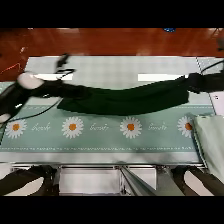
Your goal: Fold the shirts.
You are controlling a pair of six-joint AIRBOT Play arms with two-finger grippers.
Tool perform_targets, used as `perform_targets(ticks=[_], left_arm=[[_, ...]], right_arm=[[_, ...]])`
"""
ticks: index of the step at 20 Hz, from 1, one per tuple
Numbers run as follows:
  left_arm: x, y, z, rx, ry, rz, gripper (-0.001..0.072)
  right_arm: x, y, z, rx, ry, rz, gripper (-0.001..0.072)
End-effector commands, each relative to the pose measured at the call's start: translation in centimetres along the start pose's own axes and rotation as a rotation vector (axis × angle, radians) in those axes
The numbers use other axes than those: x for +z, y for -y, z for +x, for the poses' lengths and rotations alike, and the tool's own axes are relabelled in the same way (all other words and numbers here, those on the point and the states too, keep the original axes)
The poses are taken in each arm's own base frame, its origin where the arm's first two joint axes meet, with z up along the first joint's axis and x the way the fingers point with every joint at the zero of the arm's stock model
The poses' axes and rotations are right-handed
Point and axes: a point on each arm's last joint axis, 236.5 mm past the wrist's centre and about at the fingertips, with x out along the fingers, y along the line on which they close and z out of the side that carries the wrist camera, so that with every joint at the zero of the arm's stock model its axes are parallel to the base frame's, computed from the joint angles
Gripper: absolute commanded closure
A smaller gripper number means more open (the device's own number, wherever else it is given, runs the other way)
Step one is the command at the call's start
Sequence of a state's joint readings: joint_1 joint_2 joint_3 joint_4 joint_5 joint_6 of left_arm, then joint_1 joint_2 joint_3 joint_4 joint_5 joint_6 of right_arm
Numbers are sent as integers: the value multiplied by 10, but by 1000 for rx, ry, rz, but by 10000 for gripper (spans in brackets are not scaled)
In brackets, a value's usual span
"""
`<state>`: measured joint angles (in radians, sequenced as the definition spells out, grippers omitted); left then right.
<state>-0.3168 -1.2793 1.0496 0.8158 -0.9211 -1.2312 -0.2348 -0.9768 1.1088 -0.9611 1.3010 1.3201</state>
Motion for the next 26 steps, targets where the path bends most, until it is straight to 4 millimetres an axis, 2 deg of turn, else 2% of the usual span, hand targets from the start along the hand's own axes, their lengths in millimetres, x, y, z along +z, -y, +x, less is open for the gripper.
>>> perform_targets(ticks=[1,4,7,9,11,12,14,16,18,19,20,22,24,26], left_arm=[[-2,65,100,-75,-157,27,690],[-38,121,171,-135,-328,41,690],[-69,171,211,-185,-410,87,690],[-78,194,226,-204,-419,89,689],[-83,207,231,-222,-430,117,689],[-81,208,229,-224,-432,121,689],[-63,196,216,-221,-430,108,689],[-34,167,192,-195,-419,103,689],[3,122,154,-104,-385,123,689],[21,98,127,-49,-365,177,689],[37,73,99,29,-350,196,689],[71,27,30,179,-260,197,688],[94,-1,-38,257,-129,154,688],[100,-26,-111,322,24,105,688]], right_arm=[[-24,-27,-51,-39,61,-44,689],[-31,-42,-67,-26,94,-44,689],[-29,-53,-72,6,121,-38,689],[-26,-55,-72,16,131,-34,689],[-26,-56,-72,21,133,-33,690],[-26,-56,-72,20,133,-33,689],[-25,-56,-72,18,136,-33,690],[-24,-55,-73,19,143,-24,689],[-19,-59,-73,36,159,-17,690],[-16,-66,-71,72,163,-9,690],[-13,-73,-68,115,160,-1,689],[-5,-88,-52,182,144,-11,690],[-4,-113,-20,242,94,-43,690],[-6,-147,23,303,41,-73,690]])
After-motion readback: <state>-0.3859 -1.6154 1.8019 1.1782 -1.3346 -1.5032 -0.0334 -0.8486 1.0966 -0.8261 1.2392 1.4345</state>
